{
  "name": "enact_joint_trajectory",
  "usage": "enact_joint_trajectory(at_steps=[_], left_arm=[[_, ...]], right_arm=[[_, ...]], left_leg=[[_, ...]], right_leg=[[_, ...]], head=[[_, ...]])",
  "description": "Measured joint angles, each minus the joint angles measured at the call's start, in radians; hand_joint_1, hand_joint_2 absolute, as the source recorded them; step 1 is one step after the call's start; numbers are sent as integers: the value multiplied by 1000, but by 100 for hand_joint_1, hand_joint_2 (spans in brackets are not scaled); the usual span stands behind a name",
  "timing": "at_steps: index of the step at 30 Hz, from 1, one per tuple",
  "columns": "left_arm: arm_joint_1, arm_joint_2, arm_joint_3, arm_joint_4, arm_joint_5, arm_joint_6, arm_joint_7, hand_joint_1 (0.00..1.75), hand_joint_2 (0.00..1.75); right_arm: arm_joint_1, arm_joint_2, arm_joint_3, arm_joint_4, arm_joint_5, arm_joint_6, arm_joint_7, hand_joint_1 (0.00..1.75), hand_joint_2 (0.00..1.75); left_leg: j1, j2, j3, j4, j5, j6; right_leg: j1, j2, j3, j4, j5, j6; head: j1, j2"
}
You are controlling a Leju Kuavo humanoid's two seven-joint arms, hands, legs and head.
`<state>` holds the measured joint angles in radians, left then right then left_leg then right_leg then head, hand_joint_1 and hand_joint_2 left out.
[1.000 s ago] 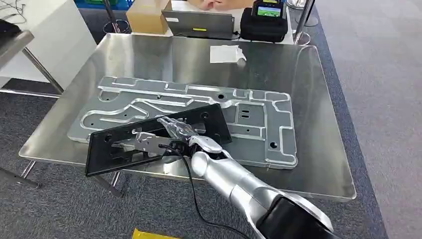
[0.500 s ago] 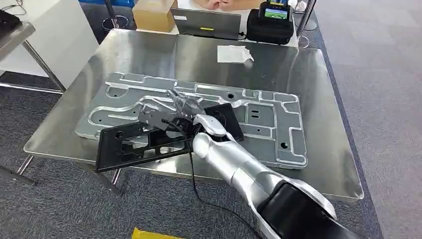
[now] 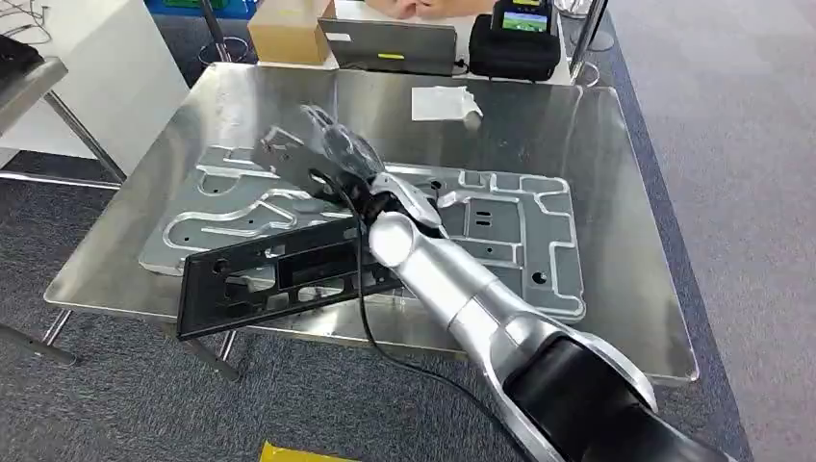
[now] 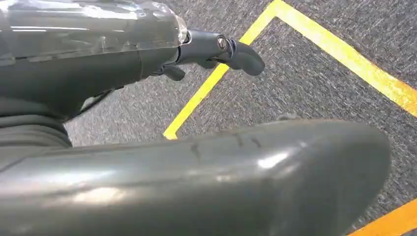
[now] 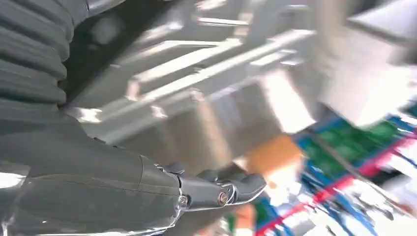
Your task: Take the parts from the cabinet and place them on the table.
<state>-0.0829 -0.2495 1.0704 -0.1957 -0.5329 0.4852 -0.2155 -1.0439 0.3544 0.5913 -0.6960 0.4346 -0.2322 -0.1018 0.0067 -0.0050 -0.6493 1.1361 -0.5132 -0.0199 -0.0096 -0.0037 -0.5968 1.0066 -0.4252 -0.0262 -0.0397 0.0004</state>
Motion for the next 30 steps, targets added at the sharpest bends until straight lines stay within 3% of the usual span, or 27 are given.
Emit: enact_joint_trajectory(at_steps=[2, 3, 4, 5, 6, 7, 8, 9, 12, 13, 14, 15, 17, 18, 19, 20, 22, 23, 24, 25, 26, 27, 28, 29, 30], left_arm=[[0, 0, 8, 0, 1, 4, -6, 0, 0], [1, -1, 12, 0, 1, 5, -6, 0, 0], [3, -1, 13, 0, 2, 5, -7, 0, 0], [4, -1, 13, 0, 3, 4, -10, 0, 0], [3, -1, 14, 0, 5, 3, -13, 0, 0], [3, -2, 15, 0, 8, -1, -21, 0, 0], [3, -5, 17, 0, 12, -5, -26, 0, 0], [3, -6, 21, 0, 21, -14, -40, 0, 0], [7, -7, 29, 0, 32, -46, -66, 0, 0], [9, -10, 35, 0, 35, -53, -72, 0, 0], [8, -10, 38, 0, 40, -64, -81, 0, 0], [8, -10, 39, 0, 42, -76, -88, 0, 0], [10, -10, 45, 0, 52, -107, -110, 0, 0], [12, -10, 48, 0, 54, -120, -120, 0, 0], [14, -10, 50, 0, 55, -129, -127, 0, 0], [16, -10, 55, 0, 56, -135, -132, 0, 0], [18, -11, 61, 0, 56, -152, -138, 0, 0], [15, -12, 62, 0, 55, -164, -143, 0, 0], [16, -15, 62, 0, 54, -176, -148, 0, 0], [18, -15, 62, 0, 52, -194, -154, 0, 0], [19, -15, 62, 0, 51, -207, -156, 0, 0], [20, -15, 62, 0, 48, -218, -159, 0, 0], [23, -15, 63, 0, 47, -226, -162, 0, 0], [25, -14, 63, 0, 44, -233, -163, 0, 0], [25, -14, 63, 0, 40, -241, -161, 0, 0]], right_arm=[[16, 1, 0, -62, -26, -18, 3, 0, 175], [24, 1, 0, -89, -31, -20, 4, 0, 175], [29, 2, 0, -108, -34, -21, 5, 0, 175], [33, 2, 0, -127, -42, -28, 4, 0, 175], [39, 2, -2, -148, -55, -39, 1, 0, 0], [46, 3, -6, -180, -71, -52, -5, 0, 0], [52, 3, -11, -207, -82, -61, -11, 0, 0], [61, 4, -19, -243, -87, -66, -18, 0, 0], [112, 2, -48, -344, -96, -53, -37, 0, 0], [121, 1, -55, -362, -99, -47, -42, 0, 0], [128, -3, -67, -389, -100, -39, -51, 0, 0], [149, -14, -77, -420, -100, -35, -61, 0, 0], [229, -47, -102, -525, -100, -35, -95, 0, 0], [267, -68, -117, -575, -100, -35, -109, 0, 0], [297, -85, -128, -613, -99, -35, -118, 0, 0], [320, -99, -138, -648, -98, -36, -125, 0, 0], [353, -120, -150, -718, -92, -39, -136, 0, 0], [369, -129, -157, -751, -87, -46, -140, 0, 0], [397, -140, -164, -781, -80, -53, -143, 0, 0], [428, -163, -181, -832, -65, -67, -152, 0, 0], [466, -185, -199, -866, -48, -76, -161, 0, 0], [509, -207, -225, -907, -31, -80, -169, 0, 0], [557, -223, -251, -936, -9, -89, -177, 0, 0], [599, -233, -275, -961, 8, -97, -183, 0, 0], [637, -242, -300, -984, 19, -104, -186, 0, 0]], left_leg=[[5, 0, -65, 153, -70, -9], [7, 0, -81, 195, -76, -13], [10, 1, -69, 176, -56, -15], [14, 2, -34, 111, -17, -18], [17, 2, 14, 20, 26, -20], [21, 3, 62, -71, 62, -23], [17, 0, 75, -100, 44, -20], [14, -5, 70, -104, 60, -5], [10, -5, 61, -101, 70, 12], [14, -3, 57, -107, 79, 25], [14, 0, 49, -108, 87, 32], [14, 0, 38, -108, 94, 38], [11, -1, 17, -108, 108, 46], [9, -4, 5, -108, 117, 47], [5, -5, -5, -108, 125, 47], [2, -5, -17, -107, 133, 47], [-6, -3, -37, -107, 150, 46], [-4, 0, -41, -106, 159, 46], [-7, -1, -43, -109, 168, 40], [-3, 0, -36, -115, 175, 35], [2, -1, -34, -119, 183, 30], [4, -2, -31, -127, 194, 24], [-5, -5, -34, -133, 200, 17], [-1, -1, -42, -120, 164, 14], [1, -1, -58, -69, 90, 12]], right_leg=[[1, -3, -2, 1, 0, 0], [1, -4, -4, 3, 0, 0], [0, -4, -5, 6, 0, 0], [-2, -3, -7, 10, 0, 1], [-3, -3, -9, 15, -2, 3], [-5, -3, -12, 22, -4, 9], [0, -2, -18, 26, -5, 17], [4, 1, -24, 31, -1, 24], [3, 0, -25, 22, 13, 44], [0, 3, -32, 26, 8, 50], [-3, 4, -42, 46, -25, 54], [-3, 3, -64, 103, -80, 56], [-3, 4, -112, 259, -179, 59], [-3, 4, -122, 309, -197, 58], [-2, 4, -111, 313, -188, 55], [0, 4, -84, 282, -163, 49], [11, 4, 23, 137, -102, 28], [20, 4, 87, 49, -108, 11], [24, -5, 111, 0, -130, 10], [24, -7, 108, 1, -107, 12], [28, -5, 111, -6, -107, 10], [31, -6, 110, -7, -98, 4], [24, -11, 109, -25, -78, -2], [20, -17, 100, -33, -61, -5], [16, -14, 82, -33, -48, -14]], head=[[0, 0], [0, 0], [0, 0], [0, 0], [0, 0], [0, 0], [0, 0], [1, 0], [1, 0], [1, 0], [1, 0], [1, 0], [1, 0], [1, 0], [1, 0], [1, 0], [1, 0], [1, 0], [1, 0], [1, 0], [1, 0], [1, 0], [2, 0], [1, 0], [0, 0]])
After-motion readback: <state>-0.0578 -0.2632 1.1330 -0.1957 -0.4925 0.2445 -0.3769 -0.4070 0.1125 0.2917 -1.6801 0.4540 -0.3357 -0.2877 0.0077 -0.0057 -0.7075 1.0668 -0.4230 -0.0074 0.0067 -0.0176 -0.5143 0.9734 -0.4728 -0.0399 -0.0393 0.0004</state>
